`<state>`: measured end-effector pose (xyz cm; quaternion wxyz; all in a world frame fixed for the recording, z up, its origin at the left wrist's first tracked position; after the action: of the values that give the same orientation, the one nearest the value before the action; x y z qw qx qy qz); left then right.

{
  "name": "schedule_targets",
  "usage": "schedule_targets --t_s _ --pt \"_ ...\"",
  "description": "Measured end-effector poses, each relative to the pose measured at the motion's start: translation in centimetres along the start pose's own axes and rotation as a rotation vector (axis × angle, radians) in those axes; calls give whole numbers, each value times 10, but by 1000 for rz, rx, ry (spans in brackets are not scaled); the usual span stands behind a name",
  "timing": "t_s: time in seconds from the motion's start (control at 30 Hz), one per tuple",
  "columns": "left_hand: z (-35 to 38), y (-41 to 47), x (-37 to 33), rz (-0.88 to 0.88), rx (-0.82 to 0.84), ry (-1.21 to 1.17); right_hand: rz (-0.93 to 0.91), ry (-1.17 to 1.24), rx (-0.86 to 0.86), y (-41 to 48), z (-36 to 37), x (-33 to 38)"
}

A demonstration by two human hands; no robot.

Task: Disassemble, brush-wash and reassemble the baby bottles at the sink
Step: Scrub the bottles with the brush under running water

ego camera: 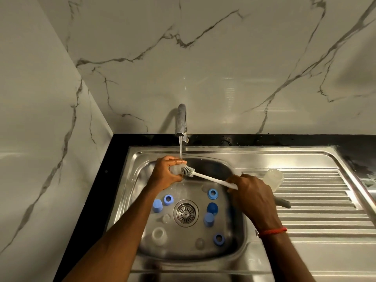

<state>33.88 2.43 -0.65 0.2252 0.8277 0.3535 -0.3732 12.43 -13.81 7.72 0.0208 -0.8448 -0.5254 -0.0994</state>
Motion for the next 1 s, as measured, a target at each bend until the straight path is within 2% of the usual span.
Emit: schedule_targets --t_s 0.13,0.27,0.37,0.5,0.57,0.63,0.73,0.8,0.93,0.97,1.0 --pt "2 -13 -10 78 45 132 -86 -157 -101 -1 -9 20" --pt "0 -24 -15 104 39 119 -173 -201 -164 1 -12 43" --pt "-1 -32 -22 142 58 130 -226 -160 -83 -1 -4 60" --pt "-28 -36 -23 122 -57 122 -254 -58 114 -9 9 66" --pt "-35 -40 -26 144 -51 120 -249 -25 164 -14 10 64" --pt "-37 -47 -33 150 -29 133 -229 -26 89 -18 -4 59" --pt "-37 -56 -39 149 -24 113 -197 -139 -219 -21 -41 54" --pt "-39 -58 -35 147 -44 97 -171 -168 -315 -25 -46 53" --pt "-45 -53 -24 102 -26 211 -112 -123 -216 -30 -20 58" --pt "-47 -53 -23 112 -23 226 -135 -79 -150 -31 -10 58" --pt "-51 -53 -23 129 -33 230 -154 -24 -17 -30 3 59"
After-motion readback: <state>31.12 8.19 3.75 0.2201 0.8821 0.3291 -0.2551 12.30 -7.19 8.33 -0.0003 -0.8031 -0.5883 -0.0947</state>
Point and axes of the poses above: each hand's wrist, its own y-axis towards the middle knuckle, its own z-axis out of the palm, x = y × z, the point moved 10 cm from there along y, towards the middle knuckle, and after that the axes turned 2 degrees about z, right-handed, at the moved point
